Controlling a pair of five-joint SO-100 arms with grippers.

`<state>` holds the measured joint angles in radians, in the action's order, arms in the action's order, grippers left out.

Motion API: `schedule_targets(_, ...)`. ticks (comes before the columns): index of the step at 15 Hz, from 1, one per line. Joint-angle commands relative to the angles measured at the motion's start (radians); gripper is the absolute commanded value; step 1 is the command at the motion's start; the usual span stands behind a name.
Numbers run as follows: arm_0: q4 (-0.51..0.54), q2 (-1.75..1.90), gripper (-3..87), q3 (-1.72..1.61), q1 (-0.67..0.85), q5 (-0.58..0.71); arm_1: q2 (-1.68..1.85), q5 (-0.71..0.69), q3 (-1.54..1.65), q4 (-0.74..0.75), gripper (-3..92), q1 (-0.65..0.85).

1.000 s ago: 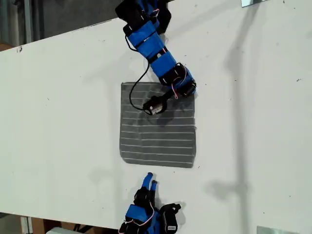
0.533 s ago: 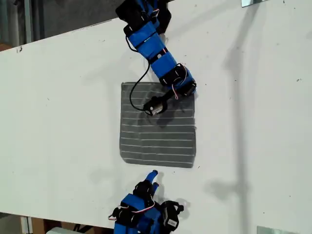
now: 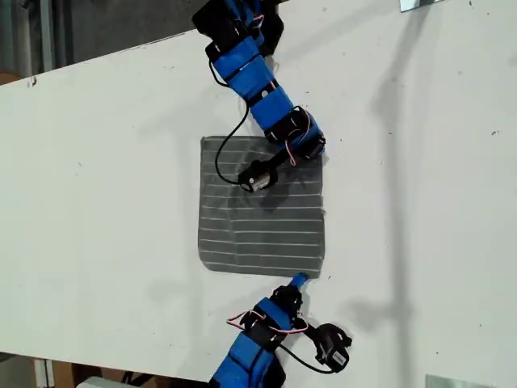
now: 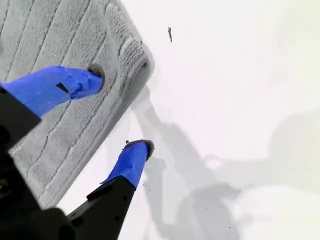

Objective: Grasp corners of a square towel and fold twice.

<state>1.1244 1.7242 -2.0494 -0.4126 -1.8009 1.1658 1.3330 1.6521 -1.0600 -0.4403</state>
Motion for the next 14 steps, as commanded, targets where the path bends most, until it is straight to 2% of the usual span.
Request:
schedule_targets(1, -0.063, -0.117, 25.6, 0.123, -0.014, 0.037, -0.014, -0.012, 0.0, 0.006, -0.1, 0.006)
schedule_targets(3, -0.041, -0.299, 26.1, 0.261, -0.002, 0.081, -0.023, -0.012, -0.021, -0.011, -0.1, 0.005)
schedule_targets(5, 0.031, -0.44, 26.7, 0.416, 0.008, 0.103, -0.031, -0.011, -0.038, -0.011, -0.1, -0.003)
schedule_targets(7, 0.028, -0.515, 24.7, 0.491, 0.009, 0.124, -0.055, -0.012, -0.061, -0.015, -0.1, -0.005)
schedule_targets(8, 0.023, -0.546, 2.9, 0.518, 0.009, 0.123, -0.057, -0.012, -0.064, -0.015, -0.1, -0.006)
schedule_targets(10, 0.003, -0.552, -0.1, 0.545, 0.008, 0.132, -0.054, -0.011, -0.095, -0.049, -0.1, -0.012)
schedule_targets(12, 0.077, -0.538, -0.1, 0.649, 0.011, 0.189, -0.041, -0.012, -0.156, -0.106, -0.1, -0.014)
schedule_targets(14, 0.107, -0.528, -0.1, 0.775, 0.021, 0.293, 0.0, -0.032, -0.21, -0.173, -0.1, 0.0)
